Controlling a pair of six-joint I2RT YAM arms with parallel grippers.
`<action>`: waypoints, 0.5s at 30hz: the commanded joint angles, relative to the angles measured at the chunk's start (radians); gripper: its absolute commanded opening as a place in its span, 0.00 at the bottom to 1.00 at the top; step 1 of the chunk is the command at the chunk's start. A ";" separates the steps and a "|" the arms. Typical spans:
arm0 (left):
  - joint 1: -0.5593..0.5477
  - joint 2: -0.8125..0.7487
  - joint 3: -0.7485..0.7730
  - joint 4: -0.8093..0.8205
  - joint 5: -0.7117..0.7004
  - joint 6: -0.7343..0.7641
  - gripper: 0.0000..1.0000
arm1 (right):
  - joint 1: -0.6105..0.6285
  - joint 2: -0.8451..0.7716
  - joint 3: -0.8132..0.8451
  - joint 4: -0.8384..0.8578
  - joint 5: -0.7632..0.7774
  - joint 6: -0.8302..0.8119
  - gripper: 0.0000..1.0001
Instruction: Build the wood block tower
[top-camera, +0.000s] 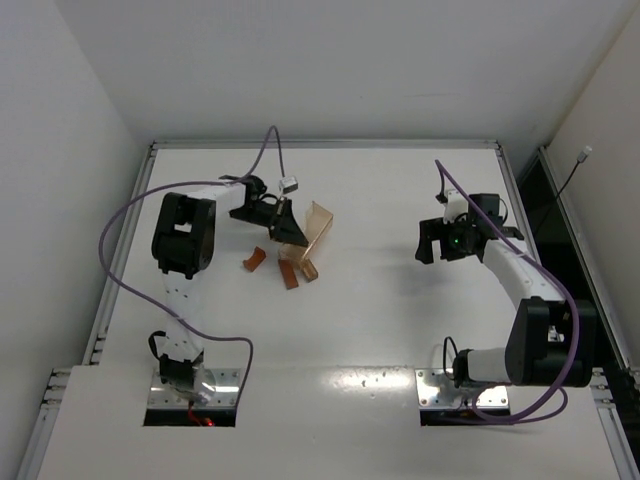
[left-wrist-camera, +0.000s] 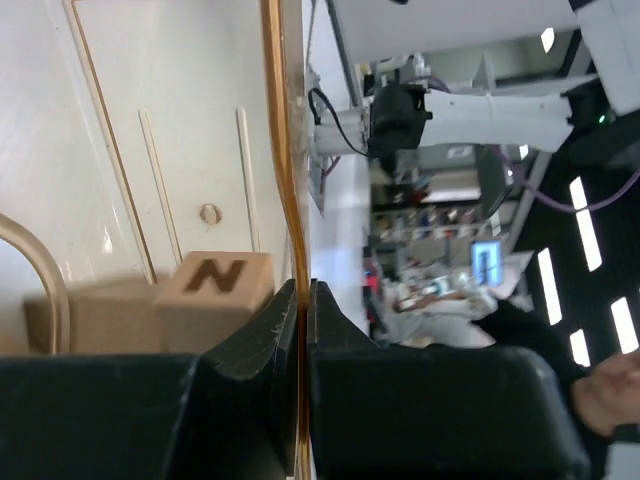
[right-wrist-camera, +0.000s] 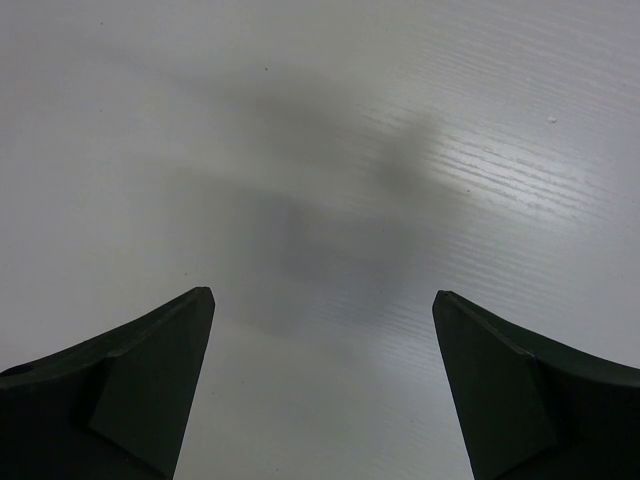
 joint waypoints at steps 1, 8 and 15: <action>-0.037 0.012 -0.097 -0.088 0.177 0.066 0.00 | 0.002 -0.006 0.017 0.035 -0.024 0.014 0.88; -0.043 0.016 -0.037 -0.171 0.177 0.166 0.00 | 0.002 -0.006 0.017 0.044 -0.033 0.014 0.86; -0.034 -0.010 -0.037 -0.102 0.177 0.065 0.00 | 0.002 -0.006 0.017 0.044 -0.033 0.014 0.85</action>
